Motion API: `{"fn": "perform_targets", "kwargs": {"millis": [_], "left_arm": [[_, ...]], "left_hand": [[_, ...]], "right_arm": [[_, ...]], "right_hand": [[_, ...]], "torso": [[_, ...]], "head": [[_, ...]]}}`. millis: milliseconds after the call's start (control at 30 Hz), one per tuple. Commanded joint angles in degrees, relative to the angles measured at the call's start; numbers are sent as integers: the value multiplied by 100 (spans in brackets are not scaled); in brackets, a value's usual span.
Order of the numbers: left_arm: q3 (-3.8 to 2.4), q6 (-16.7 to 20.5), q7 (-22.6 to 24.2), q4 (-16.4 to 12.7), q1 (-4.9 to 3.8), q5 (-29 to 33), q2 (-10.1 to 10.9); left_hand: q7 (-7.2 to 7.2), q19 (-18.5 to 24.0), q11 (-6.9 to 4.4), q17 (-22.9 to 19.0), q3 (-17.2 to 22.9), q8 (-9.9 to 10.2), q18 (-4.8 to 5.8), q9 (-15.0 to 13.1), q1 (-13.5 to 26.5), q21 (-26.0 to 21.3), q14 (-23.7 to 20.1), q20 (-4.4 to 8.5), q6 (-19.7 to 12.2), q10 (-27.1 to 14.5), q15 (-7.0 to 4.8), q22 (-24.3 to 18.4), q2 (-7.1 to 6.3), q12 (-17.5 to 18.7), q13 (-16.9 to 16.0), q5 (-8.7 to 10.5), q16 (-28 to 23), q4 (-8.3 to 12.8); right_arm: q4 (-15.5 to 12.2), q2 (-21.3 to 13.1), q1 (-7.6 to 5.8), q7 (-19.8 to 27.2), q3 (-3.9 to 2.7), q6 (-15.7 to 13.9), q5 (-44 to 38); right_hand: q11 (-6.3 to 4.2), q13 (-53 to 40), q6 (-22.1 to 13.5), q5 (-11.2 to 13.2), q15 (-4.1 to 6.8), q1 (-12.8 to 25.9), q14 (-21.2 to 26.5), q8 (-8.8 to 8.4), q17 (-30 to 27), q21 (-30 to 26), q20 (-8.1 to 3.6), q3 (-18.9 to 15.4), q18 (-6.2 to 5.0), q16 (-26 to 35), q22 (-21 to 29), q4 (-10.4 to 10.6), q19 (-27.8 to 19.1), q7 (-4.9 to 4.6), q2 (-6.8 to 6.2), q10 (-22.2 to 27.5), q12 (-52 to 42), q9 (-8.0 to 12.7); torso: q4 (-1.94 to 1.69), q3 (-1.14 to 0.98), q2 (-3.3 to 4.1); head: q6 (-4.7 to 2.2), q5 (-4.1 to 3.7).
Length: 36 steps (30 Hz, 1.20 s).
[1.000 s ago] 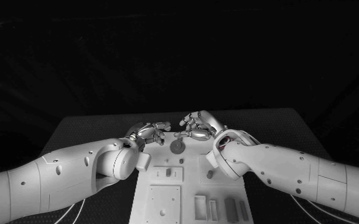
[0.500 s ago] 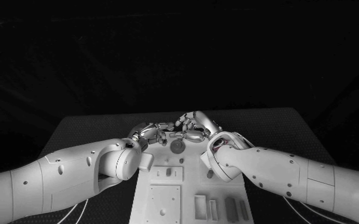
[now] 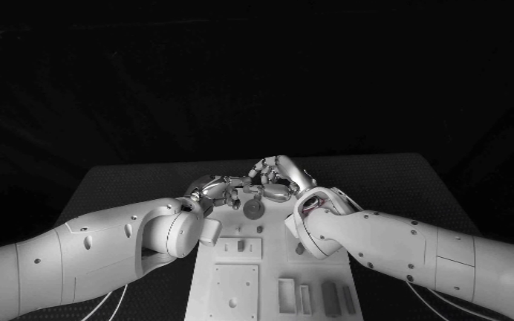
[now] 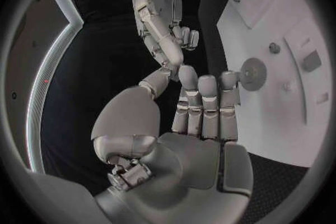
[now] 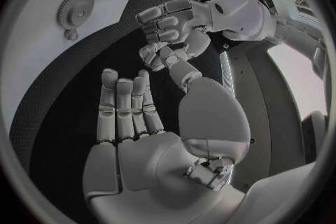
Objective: Assemble the parts on the task board
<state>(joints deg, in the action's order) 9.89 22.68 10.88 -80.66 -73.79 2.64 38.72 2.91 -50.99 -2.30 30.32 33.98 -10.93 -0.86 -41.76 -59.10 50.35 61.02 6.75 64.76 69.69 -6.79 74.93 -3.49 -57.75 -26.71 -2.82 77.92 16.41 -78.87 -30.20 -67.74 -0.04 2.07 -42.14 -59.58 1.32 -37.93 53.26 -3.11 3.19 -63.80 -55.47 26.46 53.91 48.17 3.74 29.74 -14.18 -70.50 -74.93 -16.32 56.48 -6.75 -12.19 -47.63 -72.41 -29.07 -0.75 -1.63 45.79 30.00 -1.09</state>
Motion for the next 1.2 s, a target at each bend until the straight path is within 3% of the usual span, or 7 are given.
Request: {"fn": "perform_targets", "kwargs": {"millis": [33,700,1033,1200], "left_arm": [[-5,-122,17,-21,-2,-6,-25],[-5,-231,-19,-58,-2,-6,-32],[-5,-267,-38,-69,-2,0,-29],[-6,-292,-59,-73,-2,4,-26]], "left_hand": [[-36,-25,-141,10,-17,-1,65,12,-59,25,86,674,223,-93,-244,125,11,-47,-10,-19,38,16],[-44,-44,-152,16,-36,0,65,63,-43,76,96,697,236,-82,-264,123,22,-144,-19,-20,106,13],[-47,-48,-155,17,-42,0,65,76,-35,87,100,703,238,-79,-269,122,17,-167,-19,-23,122,13],[-46,-49,-155,15,-45,4,66,83,-28,92,99,705,232,-82,-270,121,10,-174,-17,-23,126,11]], "right_arm": [[4,27,13,75,3,-34,-172],[48,74,40,10,25,-105,-436],[89,83,56,-43,33,-171,-628],[104,76,57,-43,36,-164,-634]], "right_hand": [[-40,-76,103,33,49,-61,-32,52,42,126,-67,88,-82,-85,-154,0,8,26,-26,-58,-63,-62],[-102,-311,197,32,123,-131,-53,65,113,448,-142,358,-82,-230,-133,-21,-28,83,-124,-105,-116,-294],[-130,-433,264,32,148,-388,-89,76,130,558,-162,747,-82,-286,-125,-13,-14,112,-172,-153,-133,-435],[-128,-499,263,32,150,-435,-91,38,127,605,-153,1134,-82,-293,-119,5,-21,109,-209,-166,-102,-516]], "torso": [[1,1,1],[2,0,1],[0,-3,-1],[6,1,-2]], "head": [[7,-5],[44,-13],[65,-13],[75,-14]]}}
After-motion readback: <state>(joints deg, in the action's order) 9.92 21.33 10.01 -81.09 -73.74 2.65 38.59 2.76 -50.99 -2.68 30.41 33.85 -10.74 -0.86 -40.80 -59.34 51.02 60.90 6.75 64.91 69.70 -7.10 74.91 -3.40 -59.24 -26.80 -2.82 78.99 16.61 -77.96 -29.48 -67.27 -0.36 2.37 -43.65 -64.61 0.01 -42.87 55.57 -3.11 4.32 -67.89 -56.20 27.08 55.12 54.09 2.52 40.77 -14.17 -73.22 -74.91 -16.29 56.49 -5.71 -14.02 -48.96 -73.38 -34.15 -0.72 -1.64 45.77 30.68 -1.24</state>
